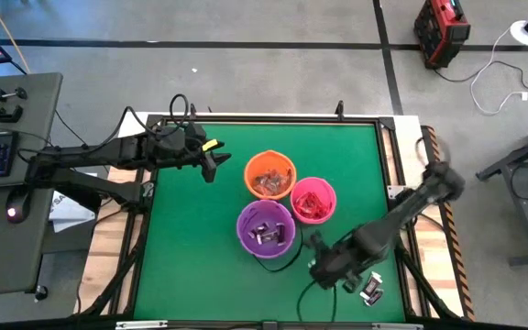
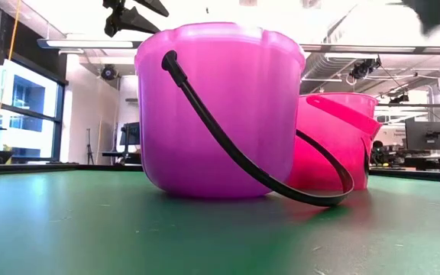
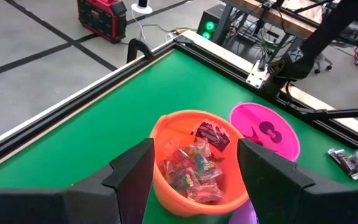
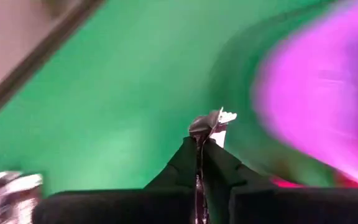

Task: Sort candy by brand, put in halloween buckets
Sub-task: Put the brown chocolate bar into the purple bucket

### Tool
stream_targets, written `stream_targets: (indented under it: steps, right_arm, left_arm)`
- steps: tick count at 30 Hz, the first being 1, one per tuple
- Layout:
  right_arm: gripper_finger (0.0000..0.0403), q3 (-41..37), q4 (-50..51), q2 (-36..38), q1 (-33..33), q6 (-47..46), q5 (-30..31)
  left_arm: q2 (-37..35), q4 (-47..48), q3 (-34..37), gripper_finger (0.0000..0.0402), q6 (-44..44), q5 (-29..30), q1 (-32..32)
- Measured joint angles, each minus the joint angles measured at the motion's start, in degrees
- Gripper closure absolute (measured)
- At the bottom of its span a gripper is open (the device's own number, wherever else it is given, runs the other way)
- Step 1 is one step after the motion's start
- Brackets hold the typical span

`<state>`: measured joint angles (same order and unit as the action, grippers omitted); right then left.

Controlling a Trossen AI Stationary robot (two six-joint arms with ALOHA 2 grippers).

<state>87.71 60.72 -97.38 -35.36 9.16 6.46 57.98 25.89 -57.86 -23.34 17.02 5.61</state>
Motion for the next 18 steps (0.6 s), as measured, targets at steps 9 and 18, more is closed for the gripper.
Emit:
stream_targets:
  steps: [9,18]
  right_arm:
    - [0.0402,0.06,-22.99,5.54,10.83,-0.64,11.58]
    - [0.0377,-0.47,-31.99,2.06,17.53,-14.88,0.36]
  left_arm:
    - [-0.02,0.0,0.01,0.0181,0.55,0.43,0.02]
    - [-0.02,-0.04,0.01,0.0181,0.49,0.15,0.02]
